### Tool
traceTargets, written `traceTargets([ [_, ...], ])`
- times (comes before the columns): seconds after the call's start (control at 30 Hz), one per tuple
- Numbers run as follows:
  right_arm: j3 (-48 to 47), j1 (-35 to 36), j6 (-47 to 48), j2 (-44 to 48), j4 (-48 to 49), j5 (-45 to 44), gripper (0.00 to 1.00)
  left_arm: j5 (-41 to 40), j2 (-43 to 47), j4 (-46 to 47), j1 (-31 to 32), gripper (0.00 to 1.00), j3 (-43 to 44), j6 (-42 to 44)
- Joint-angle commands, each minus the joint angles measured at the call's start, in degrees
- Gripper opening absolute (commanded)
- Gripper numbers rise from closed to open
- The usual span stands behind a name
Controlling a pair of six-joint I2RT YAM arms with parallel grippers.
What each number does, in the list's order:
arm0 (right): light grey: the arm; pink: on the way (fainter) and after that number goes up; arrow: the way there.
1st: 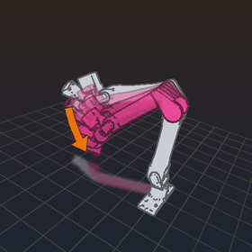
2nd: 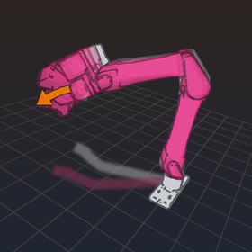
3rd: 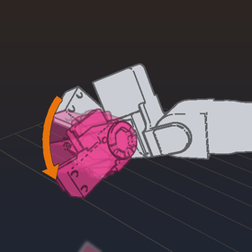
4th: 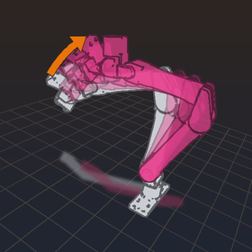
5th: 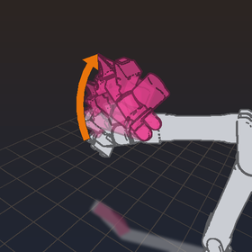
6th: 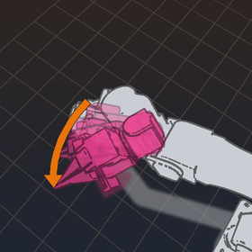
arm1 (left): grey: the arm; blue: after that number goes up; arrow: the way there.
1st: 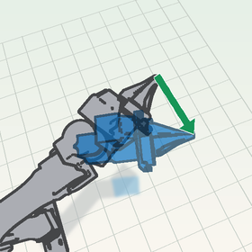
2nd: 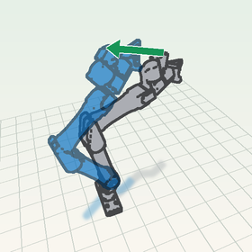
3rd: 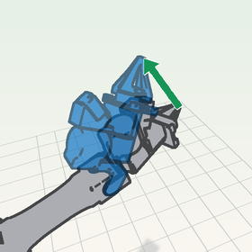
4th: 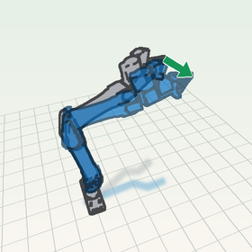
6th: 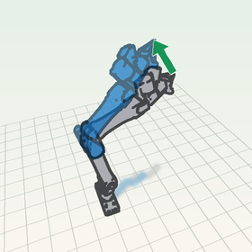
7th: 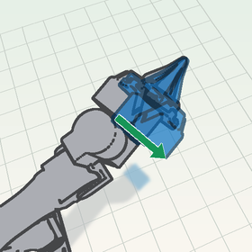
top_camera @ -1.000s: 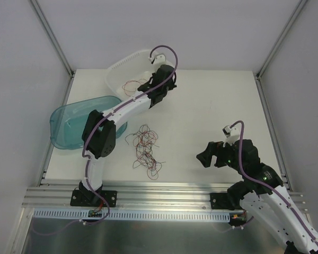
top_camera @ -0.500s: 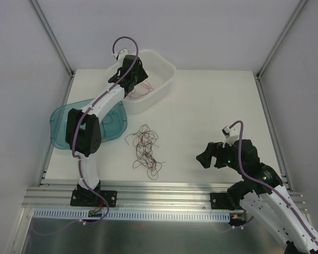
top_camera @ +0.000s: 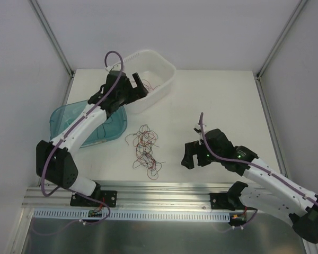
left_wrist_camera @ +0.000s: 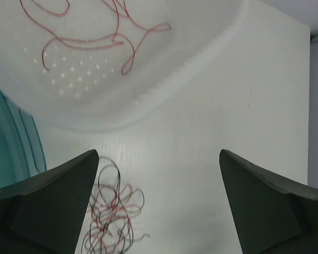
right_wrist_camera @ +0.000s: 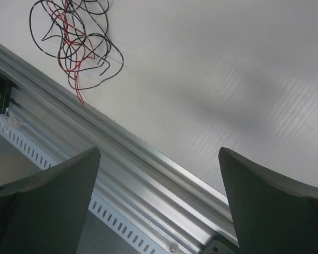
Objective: Untangle the cables
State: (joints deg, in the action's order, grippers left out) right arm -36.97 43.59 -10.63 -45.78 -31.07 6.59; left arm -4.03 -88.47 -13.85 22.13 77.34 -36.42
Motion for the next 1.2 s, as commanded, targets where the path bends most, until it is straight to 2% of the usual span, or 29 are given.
traceTargets([
  [0.0, -5.6, 5.3, -2.1, -7.2, 6.7, -5.3, 1.0, 3.9, 10.1, -4.2, 3.4, 0.99, -8.7, 2.1],
  [0.1, -8.4, 8.3, -4.1, -13.9, 10.7, -5.9, 0.99, 4.8, 17.5, -6.0, 7.0, 0.99, -17.4, 1.5],
  [0.23, -13.5, 12.0, -4.7, -22.6, 14.8, -5.6, 0.93, 4.6, 26.8, -8.2, 8.7, 0.97, -28.2, -0.7],
  [0.33, -17.8, 14.8, -5.0, -29.9, 17.8, -5.3, 0.84, 4.6, 34.7, -10.1, 8.6, 0.88, -35.7, -2.0],
  [0.5, -24.4, 18.5, -5.0, -40.9, 19.0, -7.9, 0.76, 3.2, 45.8, -12.9, 8.6, 0.83, -44.8, -4.4],
  [0.67, -26.3, 19.2, -6.5, -47.5, 20.0, -10.8, 0.66, 5.8, 47.2, -12.8, 8.7, 0.83, -49.0, -6.1],
  [0.73, -26.7, 19.1, -6.2, -49.0, 20.3, -11.9, 0.58, 6.1, 47.2, -12.8, 8.7, 0.81, -49.7, -6.9],
  [0.8, -26.5, 19.2, -5.9, -49.8, 19.8, -13.2, 0.48, 6.6, 47.2, -12.7, 8.7, 0.78, -49.8, -7.3],
  [0.9, -25.0, 19.1, -5.0, -48.0, 18.9, -15.0, 0.22, 7.0, 47.2, -12.4, 8.6, 0.76, -49.4, -7.9],
  [1.03, -21.3, 19.1, -4.2, -44.4, 17.9, -15.6, 0.01, 8.1, 46.5, -11.8, 8.9, 0.72, -47.8, -8.1],
  [1.17, -17.7, 19.2, -3.4, -41.9, 18.5, -13.9, 0.01, 8.5, 43.7, -10.8, 10.6, 0.71, -45.1, -9.4],
])
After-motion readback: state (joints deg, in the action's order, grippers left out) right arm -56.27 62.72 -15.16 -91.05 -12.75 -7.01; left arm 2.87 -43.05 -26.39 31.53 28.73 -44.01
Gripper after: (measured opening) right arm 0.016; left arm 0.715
